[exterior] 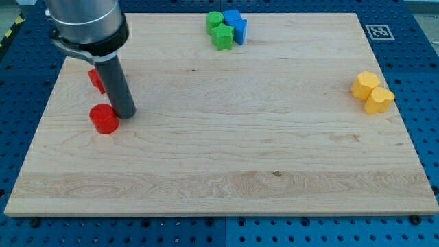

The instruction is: Slide the red circle closer to the red star

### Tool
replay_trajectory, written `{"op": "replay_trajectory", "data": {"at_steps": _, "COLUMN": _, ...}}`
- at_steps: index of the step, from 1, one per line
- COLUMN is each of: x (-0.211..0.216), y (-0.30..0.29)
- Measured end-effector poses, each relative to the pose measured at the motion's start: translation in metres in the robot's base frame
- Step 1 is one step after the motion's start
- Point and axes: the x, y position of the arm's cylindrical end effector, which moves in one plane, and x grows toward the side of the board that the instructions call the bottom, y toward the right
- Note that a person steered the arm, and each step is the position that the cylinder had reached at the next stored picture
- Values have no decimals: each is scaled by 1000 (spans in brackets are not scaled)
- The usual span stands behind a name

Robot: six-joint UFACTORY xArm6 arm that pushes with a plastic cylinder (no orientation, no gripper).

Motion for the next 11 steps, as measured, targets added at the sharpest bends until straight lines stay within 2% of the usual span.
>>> {"op": "replay_trajectory", "data": {"at_steps": 3, "x": -1, "y": -32}}
{"op": "replay_trajectory", "data": {"at_steps": 4, "x": -1, "y": -32}}
{"op": "replay_trajectory", "data": {"at_steps": 5, "x": 8, "y": -9}}
{"op": "replay_trajectory", "data": {"at_steps": 6, "x": 45, "y": 1}}
{"op": "replay_trajectory", "data": {"at_steps": 7, "x": 85, "y": -13}}
{"op": "replay_trajectory", "data": {"at_steps": 8, "x": 90, "y": -40}}
{"op": "replay_trajectory", "data": {"at_steps": 10, "x": 38, "y": -42}}
{"op": "replay_trajectory", "data": {"at_steps": 11, "x": 58, "y": -53}}
